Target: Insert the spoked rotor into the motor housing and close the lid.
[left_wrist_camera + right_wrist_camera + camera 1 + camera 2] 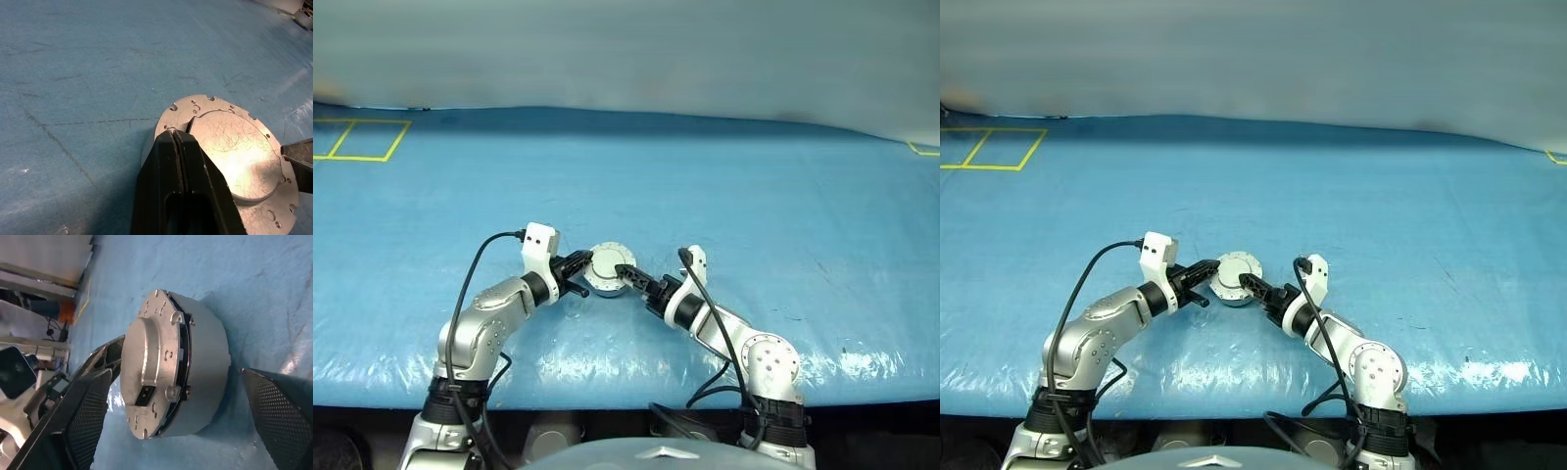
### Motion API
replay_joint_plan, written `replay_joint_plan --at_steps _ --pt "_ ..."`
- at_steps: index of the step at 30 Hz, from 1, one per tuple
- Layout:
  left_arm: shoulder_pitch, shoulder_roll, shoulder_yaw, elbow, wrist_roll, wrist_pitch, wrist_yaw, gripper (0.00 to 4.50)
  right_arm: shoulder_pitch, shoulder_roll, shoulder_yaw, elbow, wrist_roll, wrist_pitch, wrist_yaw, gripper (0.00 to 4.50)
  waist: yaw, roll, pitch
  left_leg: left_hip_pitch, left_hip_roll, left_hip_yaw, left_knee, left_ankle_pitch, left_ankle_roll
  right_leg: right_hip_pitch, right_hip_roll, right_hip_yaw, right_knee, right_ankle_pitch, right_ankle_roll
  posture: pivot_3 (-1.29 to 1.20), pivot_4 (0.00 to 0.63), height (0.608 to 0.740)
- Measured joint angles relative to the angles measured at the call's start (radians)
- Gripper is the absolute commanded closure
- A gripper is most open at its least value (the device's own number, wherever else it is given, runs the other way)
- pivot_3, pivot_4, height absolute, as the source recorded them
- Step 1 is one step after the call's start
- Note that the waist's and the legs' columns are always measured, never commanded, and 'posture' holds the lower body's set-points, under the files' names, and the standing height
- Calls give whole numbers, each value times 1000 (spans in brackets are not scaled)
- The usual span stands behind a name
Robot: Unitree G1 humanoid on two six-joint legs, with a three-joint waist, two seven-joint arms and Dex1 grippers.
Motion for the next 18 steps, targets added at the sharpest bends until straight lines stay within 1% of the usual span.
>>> replay_joint_plan --at_steps 1,4,5,7,9,10,11,18 --pt "0 0 0 0 1 0 0 4500 -3 0 0 15 24 -9 -12 668 0 0 0 0 0 0 0 0 0 0 0 0 0 0 0 0 150 740" --pt "0 0 0 0 6 -2 -3 4500 -5 0 1 74 111 -41 -49 1565 0 0 0 0 0 0 0 0 0 0 0 0 0 0 0 0 150 740" --pt "0 -1 0 0 8 -3 -6 4500 -6 0 3 87 146 -48 -59 1973 0 0 0 -1 0 0 0 0 0 0 0 0 0 1 2 0 150 740" --pt "4 2 11 6 16 -3 -3 4500 -6 -1 5 87 195 -62 -67 2571 -1 0 0 -1 0 0 0 0 0 -1 0 0 0 3 5 0 150 740" --pt "11 1 15 9 20 -3 -4 4500 -6 -2 11 84 227 -67 -88 2938 -1 0 0 -1 0 0 0 0 0 -1 0 0 0 3 5 0 150 740" --pt "11 0 20 9 21 -3 -4 4500 -3 -2 12 84 234 -68 -98 3226 0 0 0 -1 0 0 0 0 0 -1 0 0 0 3 5 0 150 740" --pt "12 -1 20 9 22 -4 -4 4500 1 -2 12 84 240 -69 -105 3314 -1 0 0 -1 0 0 0 0 0 -1 0 0 0 3 5 0 150 740" --pt "15 -10 21 13 30 -19 -9 4500 24 -3 28 77 286 -70 -136 3314 -3 0 0 -1 1 0 0 0 0 -1 1 0 0 3 5 0 150 740"
